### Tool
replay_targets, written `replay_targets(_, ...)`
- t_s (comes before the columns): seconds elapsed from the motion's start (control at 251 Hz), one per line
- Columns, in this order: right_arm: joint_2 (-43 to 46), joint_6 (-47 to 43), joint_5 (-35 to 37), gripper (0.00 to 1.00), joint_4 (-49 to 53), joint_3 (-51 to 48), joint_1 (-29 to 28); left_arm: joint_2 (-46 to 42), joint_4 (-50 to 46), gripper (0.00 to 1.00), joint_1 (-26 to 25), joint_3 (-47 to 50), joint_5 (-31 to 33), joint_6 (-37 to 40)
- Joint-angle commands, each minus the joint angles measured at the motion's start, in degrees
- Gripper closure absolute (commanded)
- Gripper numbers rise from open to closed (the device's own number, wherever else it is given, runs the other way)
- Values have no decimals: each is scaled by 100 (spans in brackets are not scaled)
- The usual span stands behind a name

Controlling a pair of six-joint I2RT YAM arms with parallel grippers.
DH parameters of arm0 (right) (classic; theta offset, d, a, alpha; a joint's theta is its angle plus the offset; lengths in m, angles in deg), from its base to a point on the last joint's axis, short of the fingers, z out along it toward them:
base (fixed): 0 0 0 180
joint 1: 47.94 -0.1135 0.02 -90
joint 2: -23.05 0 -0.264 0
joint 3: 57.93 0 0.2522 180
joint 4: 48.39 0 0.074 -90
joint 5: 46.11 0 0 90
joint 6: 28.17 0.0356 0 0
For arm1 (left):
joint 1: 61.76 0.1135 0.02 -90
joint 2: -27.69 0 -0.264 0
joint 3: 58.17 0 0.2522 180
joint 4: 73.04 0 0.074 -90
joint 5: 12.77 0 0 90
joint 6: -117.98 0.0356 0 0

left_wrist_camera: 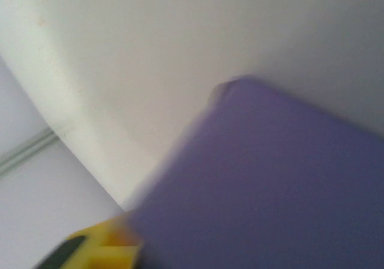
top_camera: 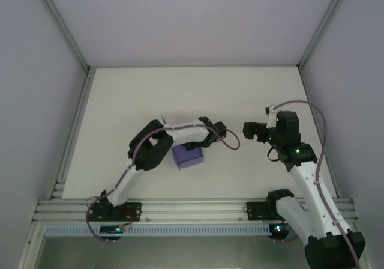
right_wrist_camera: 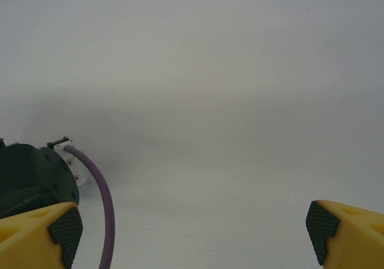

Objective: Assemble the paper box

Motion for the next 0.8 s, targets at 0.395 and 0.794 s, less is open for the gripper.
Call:
replay_targets(0.395,-43,17,-491,1,18,-15,85,-1628,135,27,101,-336,-2811,1056)
replay_targets(0.794,-125,-375,-749,1,-437,71,-3,-3900,1477,0,1879,19,-4509,-1360)
